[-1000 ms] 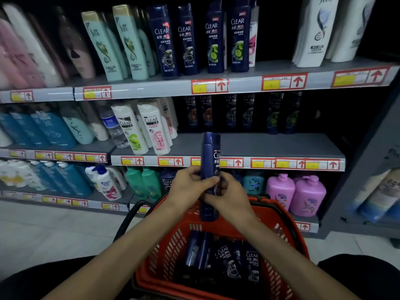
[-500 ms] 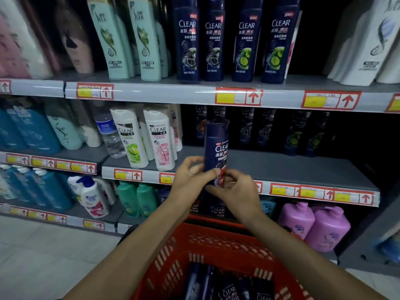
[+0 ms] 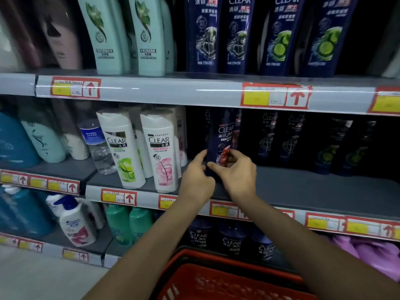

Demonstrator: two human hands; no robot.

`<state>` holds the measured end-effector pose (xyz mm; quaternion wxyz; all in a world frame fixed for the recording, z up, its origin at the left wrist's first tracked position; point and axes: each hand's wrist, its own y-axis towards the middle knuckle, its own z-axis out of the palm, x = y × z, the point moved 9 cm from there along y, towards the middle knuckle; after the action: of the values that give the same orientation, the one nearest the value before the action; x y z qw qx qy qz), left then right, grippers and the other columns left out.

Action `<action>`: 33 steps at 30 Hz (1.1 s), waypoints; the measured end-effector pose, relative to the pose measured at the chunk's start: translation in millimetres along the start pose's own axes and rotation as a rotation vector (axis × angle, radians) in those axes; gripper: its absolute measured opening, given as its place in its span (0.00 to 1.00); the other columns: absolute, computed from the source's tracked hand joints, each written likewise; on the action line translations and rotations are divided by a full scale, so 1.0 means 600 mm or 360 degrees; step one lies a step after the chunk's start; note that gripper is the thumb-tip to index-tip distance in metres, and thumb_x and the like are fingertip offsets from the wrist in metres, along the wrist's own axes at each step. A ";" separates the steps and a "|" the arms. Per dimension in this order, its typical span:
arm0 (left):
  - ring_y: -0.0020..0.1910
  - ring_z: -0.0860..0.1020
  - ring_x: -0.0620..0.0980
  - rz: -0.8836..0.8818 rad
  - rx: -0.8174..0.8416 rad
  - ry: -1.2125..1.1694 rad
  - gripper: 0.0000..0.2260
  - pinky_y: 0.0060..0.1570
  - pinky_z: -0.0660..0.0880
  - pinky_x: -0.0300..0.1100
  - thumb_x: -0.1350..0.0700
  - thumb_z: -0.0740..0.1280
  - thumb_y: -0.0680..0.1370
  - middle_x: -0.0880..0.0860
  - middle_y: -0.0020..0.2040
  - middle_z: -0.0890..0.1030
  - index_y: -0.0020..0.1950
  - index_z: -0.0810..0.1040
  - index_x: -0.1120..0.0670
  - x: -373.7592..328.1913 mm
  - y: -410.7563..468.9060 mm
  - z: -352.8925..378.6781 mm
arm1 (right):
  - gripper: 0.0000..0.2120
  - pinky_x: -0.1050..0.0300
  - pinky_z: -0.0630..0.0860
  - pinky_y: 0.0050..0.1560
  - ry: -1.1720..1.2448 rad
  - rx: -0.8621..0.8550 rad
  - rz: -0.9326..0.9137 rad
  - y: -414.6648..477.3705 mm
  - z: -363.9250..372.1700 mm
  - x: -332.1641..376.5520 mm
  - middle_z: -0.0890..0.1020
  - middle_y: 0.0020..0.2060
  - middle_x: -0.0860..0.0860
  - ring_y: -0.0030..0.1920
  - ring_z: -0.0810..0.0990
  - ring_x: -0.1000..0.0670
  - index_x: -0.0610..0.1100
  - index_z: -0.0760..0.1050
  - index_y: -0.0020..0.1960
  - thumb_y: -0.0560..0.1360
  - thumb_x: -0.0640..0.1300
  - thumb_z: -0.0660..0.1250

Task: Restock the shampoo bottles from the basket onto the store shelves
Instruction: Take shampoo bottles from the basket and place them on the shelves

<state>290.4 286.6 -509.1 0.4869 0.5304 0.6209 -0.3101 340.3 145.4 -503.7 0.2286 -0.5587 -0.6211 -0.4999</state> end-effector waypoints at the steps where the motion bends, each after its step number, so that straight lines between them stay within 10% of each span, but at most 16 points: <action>1: 0.57 0.80 0.51 0.0001 -0.0002 0.0017 0.36 0.64 0.77 0.49 0.73 0.59 0.75 0.47 0.54 0.81 0.80 0.65 0.48 0.006 0.011 0.003 | 0.18 0.52 0.83 0.44 -0.0026 -0.0014 0.0006 0.011 0.008 -0.004 0.85 0.37 0.57 0.39 0.84 0.56 0.50 0.82 0.51 0.66 0.56 0.81; 8: 0.74 0.71 0.55 -0.0010 -0.0036 -0.0113 0.42 0.70 0.74 0.54 0.76 0.58 0.74 0.54 0.78 0.70 0.84 0.56 0.48 0.052 0.082 0.026 | 0.18 0.57 0.79 0.35 -0.0157 -0.0093 0.0104 0.062 0.048 -0.016 0.83 0.34 0.52 0.36 0.82 0.52 0.44 0.80 0.39 0.65 0.57 0.82; 19: 0.76 0.68 0.54 -0.0081 0.0032 -0.0076 0.41 0.73 0.70 0.53 0.75 0.61 0.76 0.54 0.79 0.67 0.84 0.54 0.50 0.081 0.111 0.039 | 0.21 0.50 0.83 0.35 -0.0209 -0.0014 0.0242 0.076 0.078 -0.036 0.83 0.36 0.46 0.38 0.84 0.46 0.41 0.81 0.39 0.65 0.57 0.82; 26: 0.61 0.80 0.53 0.0000 0.0152 0.0246 0.31 0.63 0.77 0.46 0.72 0.71 0.73 0.54 0.64 0.81 0.74 0.72 0.55 0.036 0.061 0.017 | 0.30 0.55 0.79 0.52 -0.0451 0.0315 0.0259 0.046 0.030 -0.025 0.80 0.58 0.44 0.56 0.81 0.44 0.43 0.77 0.62 0.65 0.51 0.83; 33: 0.58 0.74 0.44 0.0026 0.0284 0.0496 0.34 0.46 0.71 0.28 0.67 0.73 0.74 0.51 0.65 0.77 0.79 0.68 0.53 -0.029 -0.026 -0.009 | 0.48 0.54 0.73 0.65 -0.0665 0.0617 0.0113 -0.015 -0.067 0.037 0.69 0.73 0.42 0.70 0.72 0.42 0.47 0.60 0.80 0.68 0.49 0.82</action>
<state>273.2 281.2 -493.4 0.3382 0.6181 0.6546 -0.2741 314.6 121.7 -472.5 0.2155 -0.6168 -0.7188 -0.2375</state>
